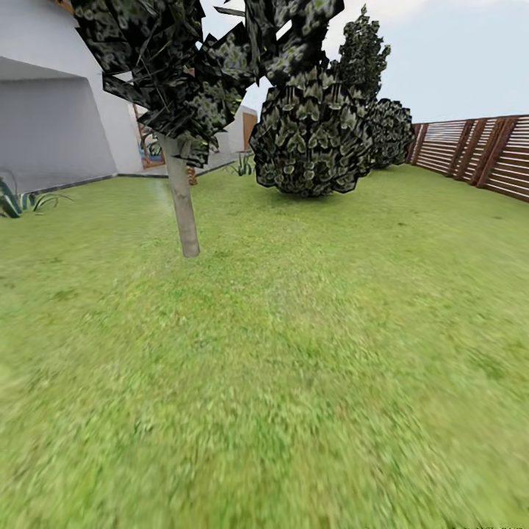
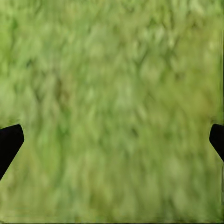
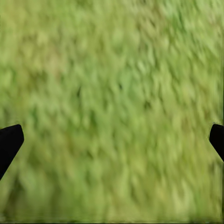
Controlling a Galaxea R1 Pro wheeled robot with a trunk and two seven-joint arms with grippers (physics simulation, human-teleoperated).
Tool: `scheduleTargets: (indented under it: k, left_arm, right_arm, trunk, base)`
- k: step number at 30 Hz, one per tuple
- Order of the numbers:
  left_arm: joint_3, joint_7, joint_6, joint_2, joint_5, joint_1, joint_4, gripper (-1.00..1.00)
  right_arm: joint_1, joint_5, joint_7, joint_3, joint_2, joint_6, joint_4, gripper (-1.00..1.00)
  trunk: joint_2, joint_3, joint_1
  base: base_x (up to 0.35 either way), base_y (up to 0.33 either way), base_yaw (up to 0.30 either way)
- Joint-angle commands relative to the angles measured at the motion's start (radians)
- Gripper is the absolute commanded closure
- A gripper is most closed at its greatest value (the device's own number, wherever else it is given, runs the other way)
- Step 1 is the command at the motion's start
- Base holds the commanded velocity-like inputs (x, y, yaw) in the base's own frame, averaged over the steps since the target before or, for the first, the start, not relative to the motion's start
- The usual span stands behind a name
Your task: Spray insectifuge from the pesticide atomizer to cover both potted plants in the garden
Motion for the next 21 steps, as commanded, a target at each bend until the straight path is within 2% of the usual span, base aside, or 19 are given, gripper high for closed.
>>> scheduleTargets:
  k: [1,5,15,21]
  left_arm:
    - [0.001,-0.005,-0.002,-0.001,0.008,-0.001,0.001,-1.0]
    - [0.002,-0.005,-0.002,-0.001,0.008,-0.001,0.001,-1.0]
    - [0.002,-0.005,-0.001,0.001,0.01,-0.001,0.001,-1.0]
    - [0.004,-0.005,-0.001,-0.001,0.01,-0.001,0.0,-1.0]
  right_arm:
    - [-0.001,0.01,-0.001,-0.004,0.001,-0.004,0.001,-1.0]
    - [-0.001,0.01,0.0,-0.005,0.001,-0.004,0.001,-1.0]
    - [-0.001,0.01,0.001,-0.005,0.001,-0.004,0.001,-1.0]
    - [-0.001,0.01,0.0,-0.005,0.001,-0.003,0.001,-1.0]
  trunk:
    - [0.0,-0.002,-0.001]
    - [0.0,-0.006,-0.001]
    - [0.0,-0.016,-0.001]
    - [0.0,-0.023,-0.001]
  base:
    - [-0.284,-0.195,0.228]
    - [-0.294,-0.173,0.228]
    - [-0.331,-0.04,0.228]
    - [-0.328,-0.145,0.227]
